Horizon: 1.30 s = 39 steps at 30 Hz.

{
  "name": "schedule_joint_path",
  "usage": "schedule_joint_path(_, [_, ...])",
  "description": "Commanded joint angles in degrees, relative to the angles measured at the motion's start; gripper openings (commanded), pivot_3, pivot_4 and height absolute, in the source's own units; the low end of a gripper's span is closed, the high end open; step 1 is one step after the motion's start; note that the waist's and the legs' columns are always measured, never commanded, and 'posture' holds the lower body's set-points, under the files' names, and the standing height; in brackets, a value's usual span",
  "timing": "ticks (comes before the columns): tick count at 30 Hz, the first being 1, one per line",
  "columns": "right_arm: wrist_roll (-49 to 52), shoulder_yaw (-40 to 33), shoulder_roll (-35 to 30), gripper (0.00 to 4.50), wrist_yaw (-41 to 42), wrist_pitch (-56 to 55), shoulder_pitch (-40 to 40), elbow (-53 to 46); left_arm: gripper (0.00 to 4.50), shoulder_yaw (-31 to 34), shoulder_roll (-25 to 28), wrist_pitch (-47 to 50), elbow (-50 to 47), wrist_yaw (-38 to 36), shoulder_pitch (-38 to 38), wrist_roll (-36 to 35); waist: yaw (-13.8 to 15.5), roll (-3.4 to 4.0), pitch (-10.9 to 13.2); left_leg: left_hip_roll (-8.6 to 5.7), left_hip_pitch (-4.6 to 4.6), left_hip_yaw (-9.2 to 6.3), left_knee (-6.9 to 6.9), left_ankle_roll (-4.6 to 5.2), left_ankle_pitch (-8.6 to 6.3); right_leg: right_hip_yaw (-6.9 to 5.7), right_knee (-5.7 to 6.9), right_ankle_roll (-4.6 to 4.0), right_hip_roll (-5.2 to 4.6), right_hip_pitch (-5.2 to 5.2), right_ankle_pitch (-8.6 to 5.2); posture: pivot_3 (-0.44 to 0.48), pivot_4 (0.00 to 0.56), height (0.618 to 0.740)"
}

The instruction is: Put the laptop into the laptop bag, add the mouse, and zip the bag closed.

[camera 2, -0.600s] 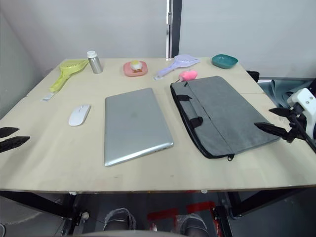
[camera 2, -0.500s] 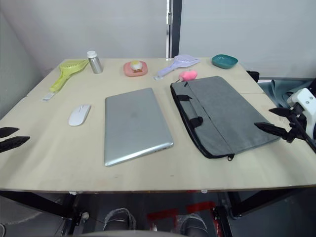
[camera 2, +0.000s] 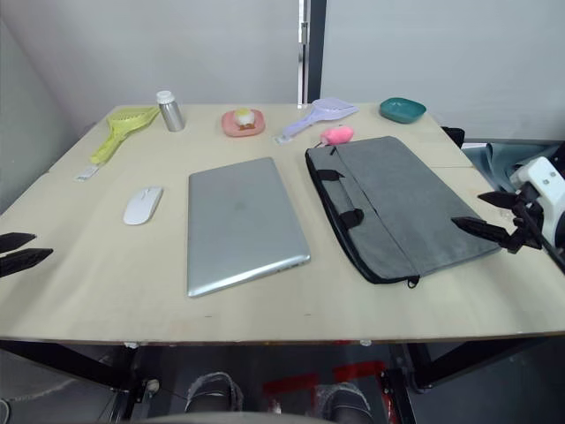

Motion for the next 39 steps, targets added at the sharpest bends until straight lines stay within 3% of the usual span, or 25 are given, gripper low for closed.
schedule_joint_path(1, [1.04, -1.09, 0.17, 4.5, -0.48, -0.13, -0.91, -2.43, 4.48, 0.82, -0.41, 2.9, -2.59, -0.44, -0.73, -2.29, 0.0, 0.0, 0.0, 0.0, 0.0, 0.0, 0.0, 0.0, 0.0, 0.0, 0.0, 0.0, 0.0, 0.0, 0.0, 0.0, 0.15, 0.74])
schedule_joint_path(7, [3.34, -0.66, 2.73, 4.5, -2.53, 1.35, -3.99, -5.97, 4.48, 1.4, -5.71, 14.48, -10.41, 4.32, -2.55, -8.8, 0.0, 0.01, 0.0, 0.0, 0.01, 0.0, 0.03, 0.0, 0.0, 0.0, 0.09, -0.01, 0.0, -0.01, 0.0, 0.0, 0.15, 0.74])
schedule_joint_path(10, [3.82, 2.43, 4.91, 3.74, -4.48, 2.63, -7.5, -9.28, 4.5, -1.82, -8.73, 19.54, -15.97, 5.07, -1.88, -10.67, -0.21, 0.01, -0.01, -0.01, 0.06, 0.02, 0.09, 0.01, 0.01, 0.04, 0.2, -0.03, -0.01, 0.0, 0.01, 0.0, 0.15, 0.74])
schedule_joint_path(13, [3.5, 7.38, 7.13, 2.63, -5.74, 3.9, -10.76, -12.47, 4.5, -4.62, -11.65, 24.96, -15.87, 9.59, -6.4, -11.18, -0.15, 0.01, -0.01, 0.0, 0.15, 0.02, 0.09, 0.01, 0.01, 0.04, 0.29, -0.03, 0.01, 0.01, 0.01, 0.0, 0.15, 0.74])
schedule_joint_path(20, [-1.61, 23.46, 17.61, 0.16, -9.61, 3.38, -21.39, -15.92, 4.5, -4.87, -19.43, 40.93, -6.2, 22.45, -22.44, -14.28, -0.1, 0.01, -0.01, -0.02, 0.23, -0.05, 0.35, -0.01, 0.02, 0.12, 0.71, -0.03, 0.02, 0.0, 0.01, 0.0, 0.15, 0.74])
schedule_joint_path(21, [-3.03, 25.86, 19.43, 0.02, -10.06, 2.46, -23.01, -15.01, 4.5, -5.13, -19.9, 42.78, -4.71, 23.3, -23.74, -14.32, -0.26, 0.01, -0.01, -0.03, 0.21, -0.04, 0.37, -0.01, 0.02, 0.13, 0.7, -0.03, 0.02, 0.0, 0.01, 0.0, 0.15, 0.74])
schedule_joint_path(28, [-20.45, 41.07, 32.22, 0.02, -17.53, -8.61, -36.04, 2.93, 4.5, -7.56, -22.08, 49.28, 4.61, 27.94, -30.02, -11.96, -1.15, 0.0, -0.01, -0.03, -0.25, -0.15, 0.39, -0.05, 0.04, 0.0, 0.61, -0.05, 0.03, -0.31, 0.03, 0.0, 0.15, 0.74])
schedule_joint_path(39, [-37.58, 49.96, 46.7, 0.02, -31.33, -18.04, -45.5, 30.46, 4.5, -11.44, -27.46, 43.59, 12.65, 29.89, -33.27, -7.11, -0.47, 0.0, -0.01, -0.13, -0.3, -0.43, 0.35, -0.09, 0.03, -0.29, 0.42, -0.07, -0.09, -0.03, 0.03, 0.0, 0.15, 0.74])
